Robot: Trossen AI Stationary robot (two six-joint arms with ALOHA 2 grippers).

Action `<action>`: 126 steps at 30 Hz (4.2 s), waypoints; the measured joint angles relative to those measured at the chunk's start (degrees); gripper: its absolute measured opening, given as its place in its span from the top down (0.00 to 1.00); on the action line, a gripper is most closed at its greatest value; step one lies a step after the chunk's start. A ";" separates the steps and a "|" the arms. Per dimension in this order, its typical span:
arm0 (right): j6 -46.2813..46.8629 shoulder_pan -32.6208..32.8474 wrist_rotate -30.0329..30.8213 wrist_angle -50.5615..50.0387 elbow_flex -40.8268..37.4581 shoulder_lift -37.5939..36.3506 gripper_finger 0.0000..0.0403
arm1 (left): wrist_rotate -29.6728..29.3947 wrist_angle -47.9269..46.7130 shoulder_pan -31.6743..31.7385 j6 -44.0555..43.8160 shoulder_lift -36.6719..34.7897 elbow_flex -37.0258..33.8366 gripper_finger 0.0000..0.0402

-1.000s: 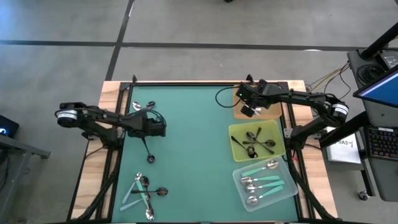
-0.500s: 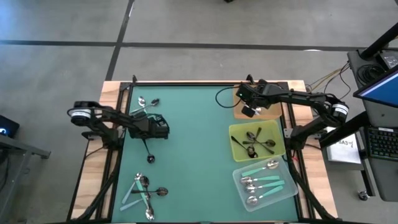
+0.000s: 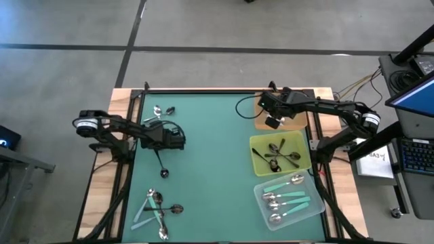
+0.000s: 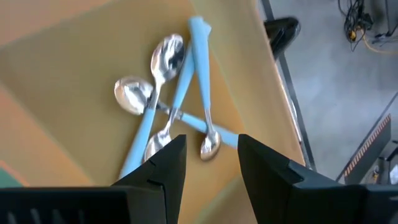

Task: Sort silverware by color (type)
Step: Put the green spoon into the transparent bin

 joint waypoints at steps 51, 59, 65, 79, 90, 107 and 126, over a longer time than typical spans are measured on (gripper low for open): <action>35.89 16.49 -41.51 39.57 -5.87 -23.13 0.66 | -17.13 31.80 -16.09 53.55 0.83 29.51 0.84; 36.56 16.09 -36.92 46.28 -5.41 -16.81 0.66 | -28.80 32.22 -16.28 54.85 12.83 42.20 0.84; 34.10 14.73 -33.78 46.91 -3.63 -13.18 0.66 | -26.82 36.01 -16.86 58.01 16.55 46.17 0.84; 32.41 12.48 -32.52 50.80 -3.41 -12.11 0.71 | -23.86 41.18 -17.11 61.42 17.49 46.83 0.84; 23.81 12.29 -32.07 36.29 3.72 -12.08 0.96 | -23.46 40.08 -17.07 68.39 17.10 48.07 0.63; 28.52 38.10 -38.33 -17.51 14.84 -13.67 0.96 | -17.77 -30.61 -16.76 38.14 17.08 56.97 0.63; 52.10 66.18 -34.56 4.13 -9.40 -11.69 0.95 | 11.84 -47.10 -25.66 38.62 17.14 54.35 0.66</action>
